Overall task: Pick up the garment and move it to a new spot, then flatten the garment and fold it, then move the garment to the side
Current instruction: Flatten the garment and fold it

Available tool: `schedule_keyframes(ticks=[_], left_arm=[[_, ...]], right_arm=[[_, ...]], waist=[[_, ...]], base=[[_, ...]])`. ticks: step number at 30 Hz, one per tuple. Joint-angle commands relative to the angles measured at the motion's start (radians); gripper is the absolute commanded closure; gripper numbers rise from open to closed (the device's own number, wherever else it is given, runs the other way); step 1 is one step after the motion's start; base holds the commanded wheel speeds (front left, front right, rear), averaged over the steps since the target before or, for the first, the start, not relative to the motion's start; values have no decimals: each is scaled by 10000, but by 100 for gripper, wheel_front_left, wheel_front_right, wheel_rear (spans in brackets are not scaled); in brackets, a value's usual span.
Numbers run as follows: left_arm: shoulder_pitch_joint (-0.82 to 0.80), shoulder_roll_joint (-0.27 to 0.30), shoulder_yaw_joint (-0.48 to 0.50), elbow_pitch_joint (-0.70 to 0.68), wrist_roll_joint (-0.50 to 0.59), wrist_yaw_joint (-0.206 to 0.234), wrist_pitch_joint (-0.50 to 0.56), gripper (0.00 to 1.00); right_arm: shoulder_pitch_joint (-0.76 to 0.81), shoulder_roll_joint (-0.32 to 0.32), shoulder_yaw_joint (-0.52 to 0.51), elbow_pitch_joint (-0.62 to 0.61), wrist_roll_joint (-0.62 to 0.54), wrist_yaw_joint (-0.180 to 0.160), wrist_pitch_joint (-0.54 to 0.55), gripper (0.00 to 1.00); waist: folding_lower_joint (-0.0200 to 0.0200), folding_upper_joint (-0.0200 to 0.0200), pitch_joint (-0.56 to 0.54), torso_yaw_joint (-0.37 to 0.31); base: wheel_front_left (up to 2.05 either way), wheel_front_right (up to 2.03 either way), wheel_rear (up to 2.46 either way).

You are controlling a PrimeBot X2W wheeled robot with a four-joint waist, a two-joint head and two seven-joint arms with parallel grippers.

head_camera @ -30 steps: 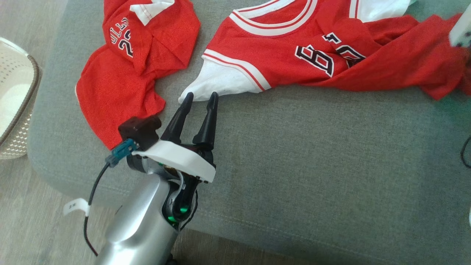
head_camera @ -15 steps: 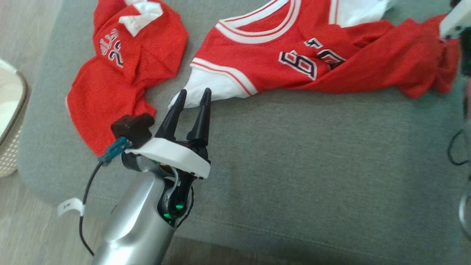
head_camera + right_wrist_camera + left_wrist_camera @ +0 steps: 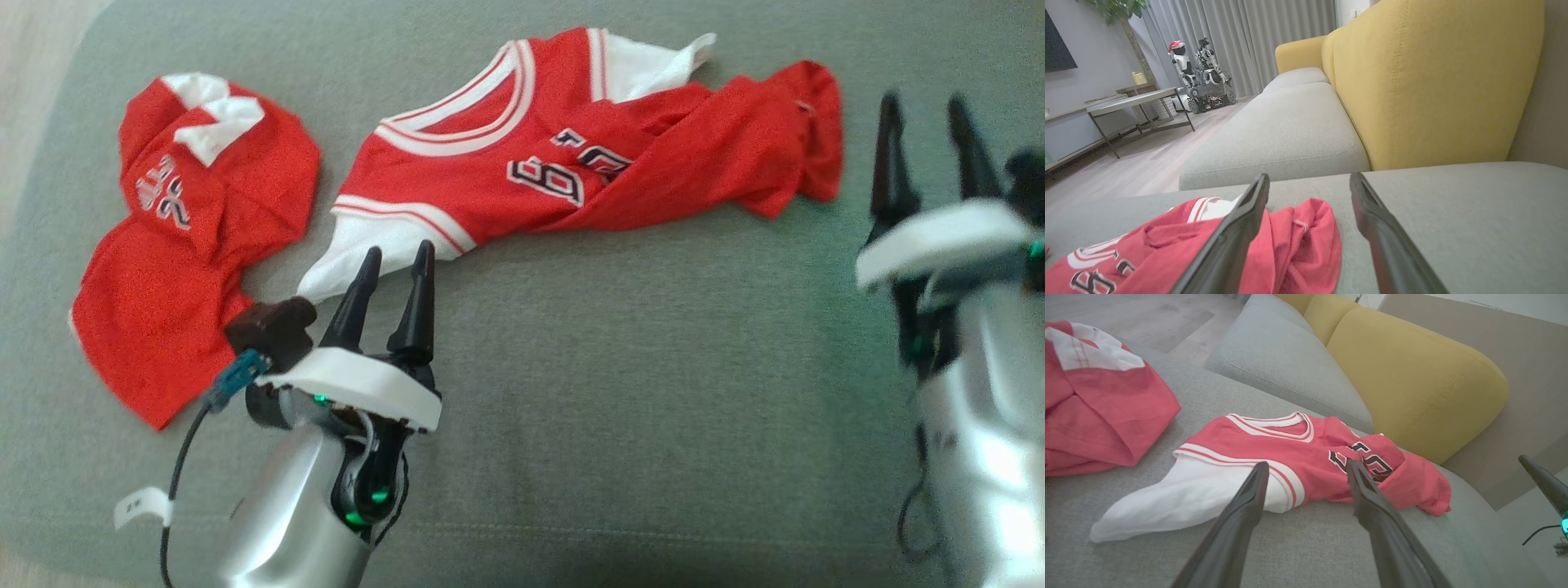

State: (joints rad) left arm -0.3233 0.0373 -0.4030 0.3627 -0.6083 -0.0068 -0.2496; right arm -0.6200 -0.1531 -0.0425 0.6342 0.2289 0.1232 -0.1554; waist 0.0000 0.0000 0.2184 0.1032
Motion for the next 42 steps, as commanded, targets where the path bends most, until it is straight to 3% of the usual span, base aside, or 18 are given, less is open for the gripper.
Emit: schedule_keyframes(ticks=[1, 8, 16, 23, 28, 40, 41, 42], left_arm=[[-29, 129, 444, -256, 121, 29, -122, 0], [294, 129, 659, -143, 339, -77, -122, 0], [221, 129, 545, -118, 358, -158, -122, 0], [155, 129, 362, -66, 270, -163, -122, 0], [-43, 129, 340, -108, 236, -153, -122, 0], [-311, 129, 423, -141, 158, -224, -122, 0], [-326, 129, 432, -138, 147, -217, -122, 0], [-338, 129, 447, -132, 141, -209, -122, 0]], right_arm=[[676, 250, 245, -977, 42, 75, -24, 0], [2788, 724, 194, -2897, 223, 75, 450, 0], [3062, 841, 345, -3646, 135, 75, 1028, 0], [2531, 647, 572, -2880, 232, 75, 1646, 0], [1781, 122, 673, -1867, -76, 75, 2051, 0], [572, -452, 1182, -150, -334, 75, 1850, 0], [540, -446, 1231, -74, -313, 75, 1796, 26], [513, -437, 1286, -6, -290, 75, 1745, 68]], waist=[[0, 0, -309, -366], [0, 0, -505, -635], [0, 0, -326, -460], [0, 0, -78, 81], [0, 0, 340, 505], [0, 0, 879, 913], [0, 0, 887, 907], [0, 0, 889, 893]], base=[[0, 0, 0], [0, 0, 0], [0, 0, 0], [0, 0, 0], [0, 0, 0], [0, 0, 0], [0, 0, 0], [0, 0, 0]])
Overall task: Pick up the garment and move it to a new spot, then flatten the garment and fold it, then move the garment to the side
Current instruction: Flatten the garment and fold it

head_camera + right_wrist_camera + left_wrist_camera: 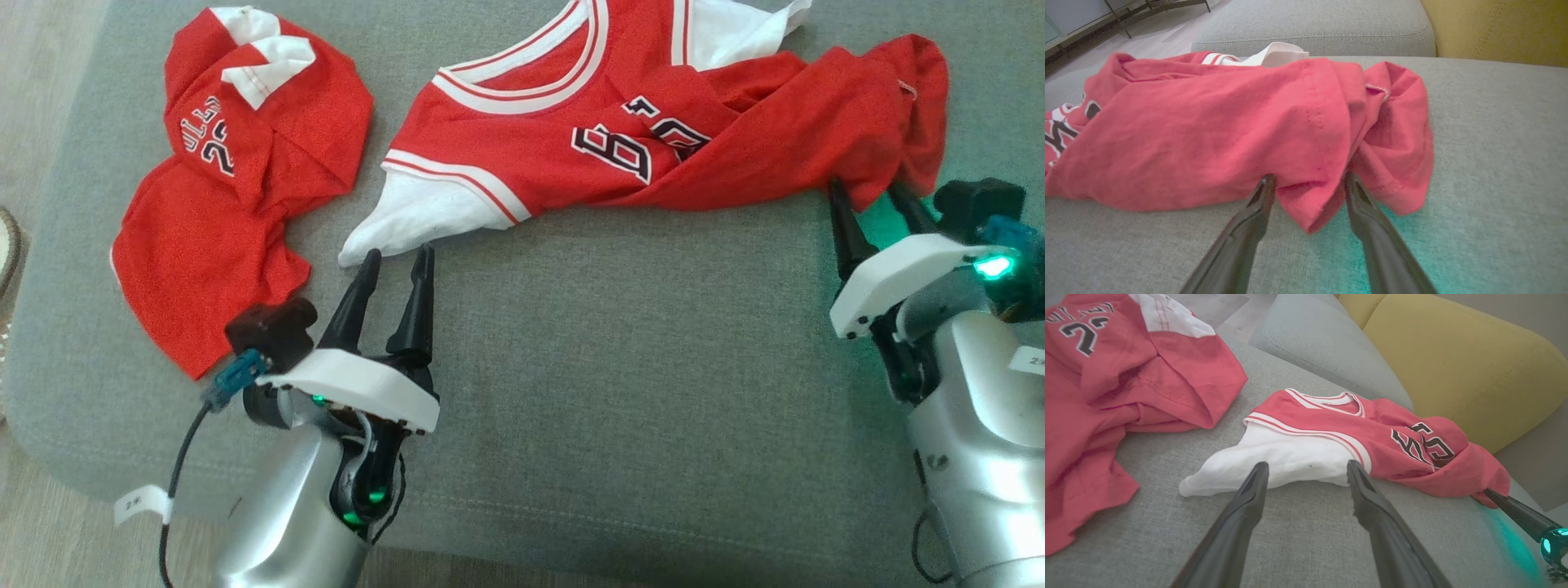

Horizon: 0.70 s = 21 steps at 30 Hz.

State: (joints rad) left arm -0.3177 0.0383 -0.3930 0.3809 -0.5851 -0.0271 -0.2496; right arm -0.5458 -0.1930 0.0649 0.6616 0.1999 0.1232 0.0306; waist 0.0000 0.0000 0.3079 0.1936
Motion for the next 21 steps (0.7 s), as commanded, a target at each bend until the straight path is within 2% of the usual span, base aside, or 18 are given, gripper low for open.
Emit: schedule_keyframes(ticks=[1, 10, 16, 21], left_arm=[[-404, 120, 364, -305, -92, 0, -122, 0], [-291, 120, 394, -170, -71, 31, -122, 0], [-121, 120, 439, -131, -71, 85, -122, 0], [42, 120, 486, -152, -115, 141, -122, 0]], right_arm=[[-250, -30, 291, -226, 22, 75, -170, 100], [-29, -226, 783, -253, -28, 75, -543, 100], [432, -522, 849, -1039, 237, 75, -444, 100], [1080, -1087, 992, -2307, 749, 75, 283, 100]], waist=[[0, 0, -8, -30], [0, 0, -458, -454], [0, 0, -909, -803], [0, 0, -1327, -1125]], base=[[0, 0, 0], [0, 0, 0], [0, 0, 0], [0, 0, 0]])
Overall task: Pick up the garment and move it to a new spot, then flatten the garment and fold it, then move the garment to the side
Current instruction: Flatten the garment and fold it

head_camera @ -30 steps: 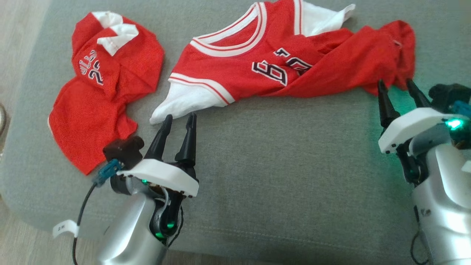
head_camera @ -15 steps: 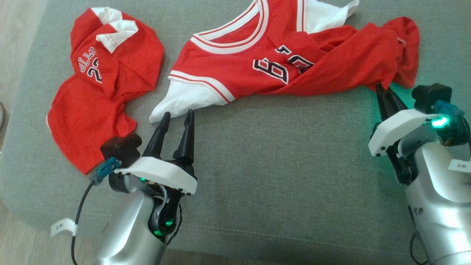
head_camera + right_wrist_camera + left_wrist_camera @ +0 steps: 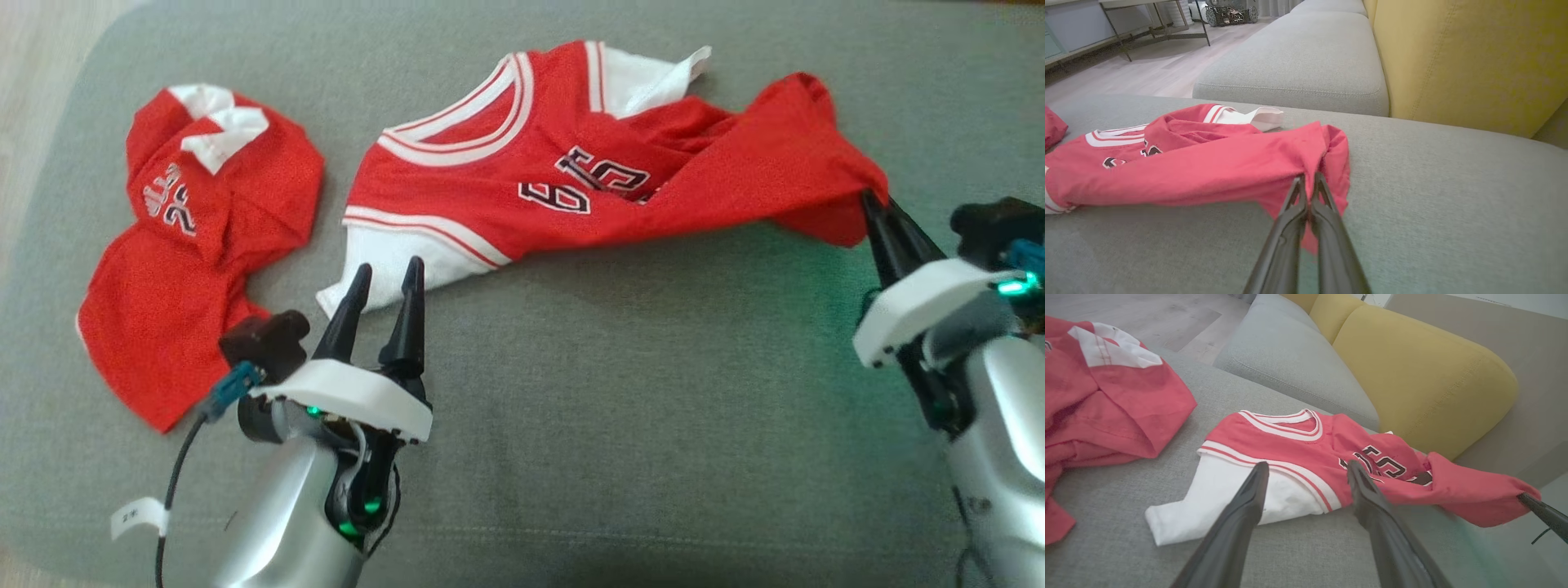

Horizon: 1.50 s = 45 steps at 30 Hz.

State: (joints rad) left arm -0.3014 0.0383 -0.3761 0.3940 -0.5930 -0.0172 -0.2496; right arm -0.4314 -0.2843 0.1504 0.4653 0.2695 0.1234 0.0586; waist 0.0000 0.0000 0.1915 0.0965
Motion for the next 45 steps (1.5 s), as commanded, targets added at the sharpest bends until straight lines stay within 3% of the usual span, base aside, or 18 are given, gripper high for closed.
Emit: schedule_keyframes(ticks=[1, 9, 17, 21, 27, 35, 45], left_arm=[[-84, 120, 315, -293, -57, 59, -122, 0], [196, 120, 228, -329, -160, 210, -122, 0], [286, 120, 34, 162, -85, 225, -122, 0], [144, 120, -214, 1004, 159, 88, -122, 0], [-279, 144, -214, 1992, 756, -145, -122, 0], [-578, 490, -1066, 2795, 2117, -512, -122, 0], [-1200, 1125, -1774, 3223, 3776, -167, -122, 0]], right_arm=[[92, -308, 114, -589, 131, 73, 222, 100], [1729, -1052, -559, -2440, 789, 73, 2489, 100], [3240, -764, -1253, -3774, 1360, 73, 4297, 100], [3348, -388, -1540, -3950, 1123, 73, 4231, 100], [3046, 39, -2735, -3583, -175, 73, 3592, 100], [2746, 675, -2684, -3185, -437, 73, 3198, 100], [2498, 821, -2405, -2939, -332, 73, 3055, 100]], waist=[[0, 0, -241, -207], [0, 0, -695, -480], [0, 0, -755, -596], [0, 0, -688, -699], [0, 0, -469, -833], [0, 0, -407, -930], [0, 0, -345, -1070]], base=[[0, 0, 0], [0, 0, 0], [0, 0, 0], [0, 0, 0], [0, 0, 0], [0, 0, 0], [0, 0, 0]])
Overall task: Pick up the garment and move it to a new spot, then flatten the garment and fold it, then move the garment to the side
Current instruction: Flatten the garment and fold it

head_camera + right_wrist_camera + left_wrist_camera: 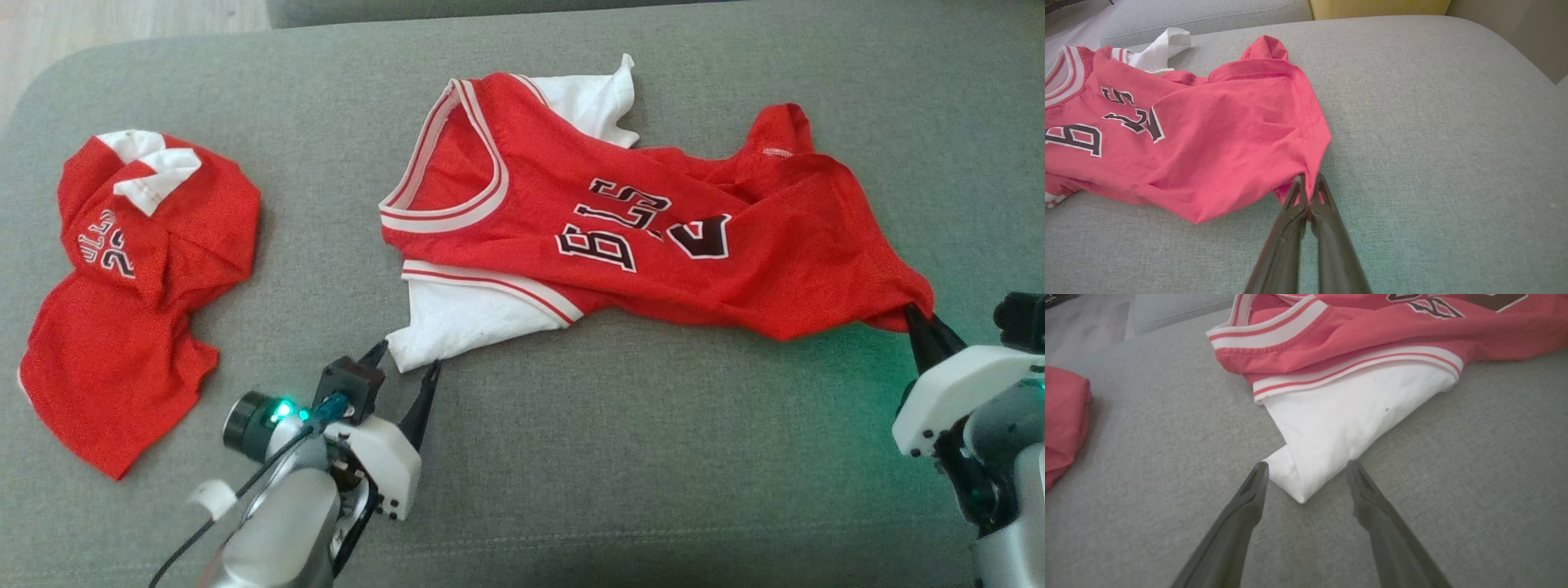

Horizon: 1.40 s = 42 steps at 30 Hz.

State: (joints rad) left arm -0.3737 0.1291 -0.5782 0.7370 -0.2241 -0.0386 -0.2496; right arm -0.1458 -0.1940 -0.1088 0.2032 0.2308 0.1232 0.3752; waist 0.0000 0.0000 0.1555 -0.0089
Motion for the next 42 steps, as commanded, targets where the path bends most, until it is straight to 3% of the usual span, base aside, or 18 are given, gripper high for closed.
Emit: schedule_keyframes(ticks=[1, 11, 12, 13, 14, 20, 23, 26, 29, 30, 33, 38, 42], left_arm=[[-557, 251, 195, -179, 202, 51, -122, 0], [-1303, 193, -396, 1348, 756, -212, 30, 0], [-1375, 143, -416, 1532, 730, -247, 69, 18], [-1439, 97, -442, 1688, 704, -294, 76, 79], [-1493, 47, -463, 1807, 665, -349, 67, 100], [-1638, -236, -245, 1832, -43, -701, -62, 100], [-1464, -516, 105, 1272, -1626, -900, -69, 100], [-1381, -580, -335, -506, -4133, -914, 359, 100], [-1572, 122, -384, -2499, -6177, -916, 850, 100], [-1752, 631, -199, -3615, -7192, -917, 1166, 100], [-2059, 1193, 329, -4812, -8295, -918, 1578, 100], [-2483, 1433, 1207, -5771, -9448, -694, 2134, 100], [-2749, 1501, 1841, -6395, -10189, -40, 2522, 100]], right_arm=[[-381, -76, 209, -312, 65, 75, -107, 100], [-664, -37, 414, -302, 120, 75, -122, 100], [-692, -38, 432, -297, 133, 75, -143, 100], [-717, -43, 450, -287, 150, 75, -170, 100], [-739, -42, 475, -281, 166, 75, -192, 100], [-858, -229, 594, -262, 290, 75, -448, 100], [-1027, -484, 771, -291, 394, 75, -688, 100], [-1302, -824, 1009, -255, 467, 75, -945, 100], [-1738, -1199, 1209, -160, 559, 75, -1103, 100], [-2153, -1491, 1405, -66, 592, 75, -1168, 100], [-2904, -1828, 1735, 100, 744, 75, -1286, 100], [-3928, -2196, 2045, 432, 883, 75, -1578, 100], [-4571, -2339, 2143, 682, 786, 75, -1981, 100]], waist=[[0, 0, 33, -37], [0, 0, 221, -219], [0, 0, 223, -218], [0, 0, 217, -209], [0, 0, 208, -195], [0, 0, -37, 57], [0, 0, -300, 198], [0, 0, -637, 340], [0, 0, -983, 467], [0, 0, -1220, 511], [0, 0, -1559, 523], [0, 0, -1853, 509], [0, 0, -2109, 493]], base=[[0, 0, 0], [0, 0, 0], [0, 0, 0], [0, 0, 0], [0, 0, 0], [0, 0, 0], [0, 0, 0], [0, 0, 0], [0, 0, 0], [0, 0, 0], [0, 0, 0], [0, 0, 0], [0, 0, 0]])
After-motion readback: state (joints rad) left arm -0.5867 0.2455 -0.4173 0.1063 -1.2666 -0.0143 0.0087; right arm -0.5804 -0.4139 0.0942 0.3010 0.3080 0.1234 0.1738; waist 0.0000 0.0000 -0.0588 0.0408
